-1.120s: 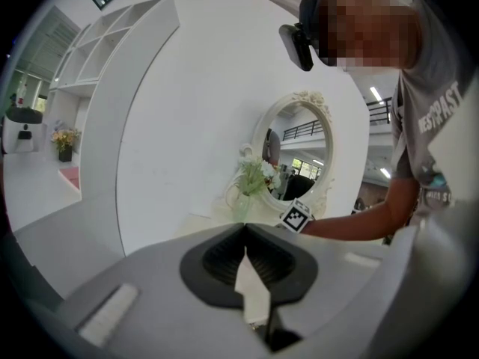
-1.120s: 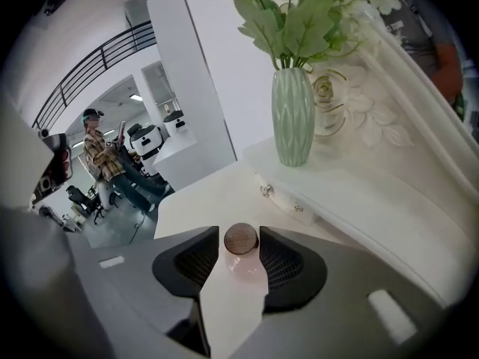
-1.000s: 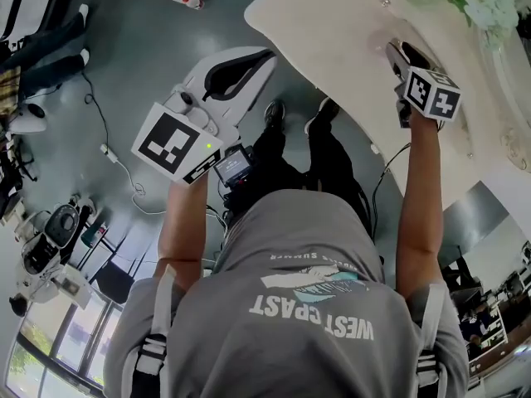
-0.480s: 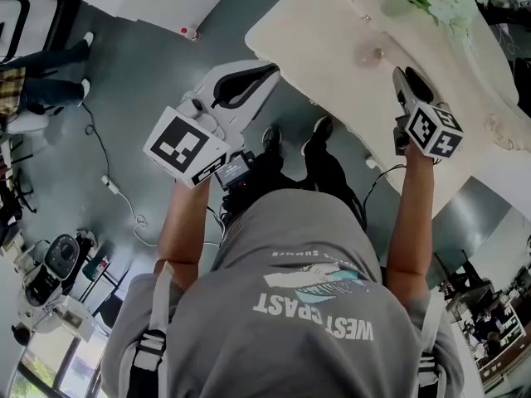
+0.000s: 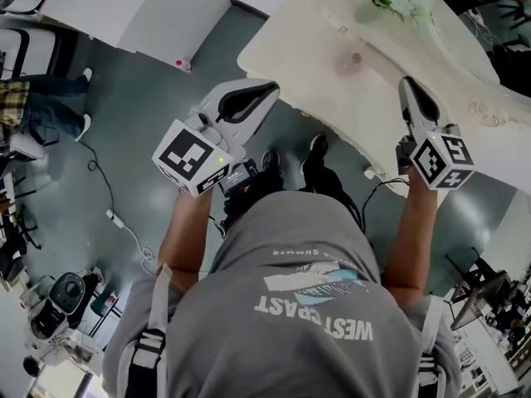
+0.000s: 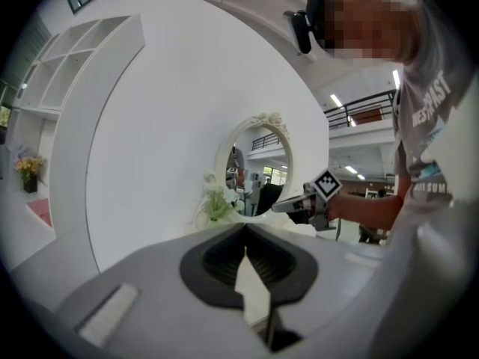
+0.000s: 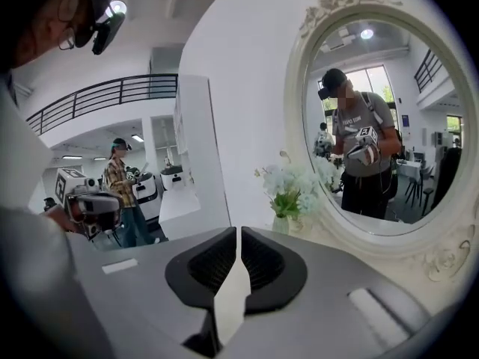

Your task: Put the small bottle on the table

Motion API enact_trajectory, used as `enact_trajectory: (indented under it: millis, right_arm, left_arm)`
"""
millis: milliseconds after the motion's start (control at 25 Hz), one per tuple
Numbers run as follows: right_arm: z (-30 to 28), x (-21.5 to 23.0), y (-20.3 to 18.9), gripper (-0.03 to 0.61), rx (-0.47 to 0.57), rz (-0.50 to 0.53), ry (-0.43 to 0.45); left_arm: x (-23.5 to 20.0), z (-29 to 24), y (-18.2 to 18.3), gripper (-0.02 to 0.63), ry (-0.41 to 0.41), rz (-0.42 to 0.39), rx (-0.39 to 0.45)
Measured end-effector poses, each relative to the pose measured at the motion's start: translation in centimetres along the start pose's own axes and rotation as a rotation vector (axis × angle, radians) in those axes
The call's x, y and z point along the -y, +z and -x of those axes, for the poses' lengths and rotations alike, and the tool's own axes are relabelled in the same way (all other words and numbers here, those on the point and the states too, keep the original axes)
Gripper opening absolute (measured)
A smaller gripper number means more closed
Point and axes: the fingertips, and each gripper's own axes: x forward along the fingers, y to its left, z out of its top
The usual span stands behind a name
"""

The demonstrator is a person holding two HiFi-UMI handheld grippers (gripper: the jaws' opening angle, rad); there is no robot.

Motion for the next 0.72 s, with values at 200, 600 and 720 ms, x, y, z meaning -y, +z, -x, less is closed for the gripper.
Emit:
enact_trajectory:
  millis: [200, 600, 720]
  right_arm:
    - [5.4, -1.8, 1.8, 0.003, 0.071, 0.028, -0.018]
    - [14.7, -4.6, 2.5, 0.002, 0.152, 0.042, -0.105]
    - [17.1, -5.4, 2.2, 0.002, 0.161, 0.037, -0.145]
  left_arm:
    - [2.9, 0.3, 0.6, 0.002, -0.063, -0.021, 0.013]
    - [8.1, 0.5, 1.4, 0.002, -0.218, -0.073, 0.01]
    - [9.3, 0.7, 1.6, 0.002, -0.265, -0.086, 0.013]
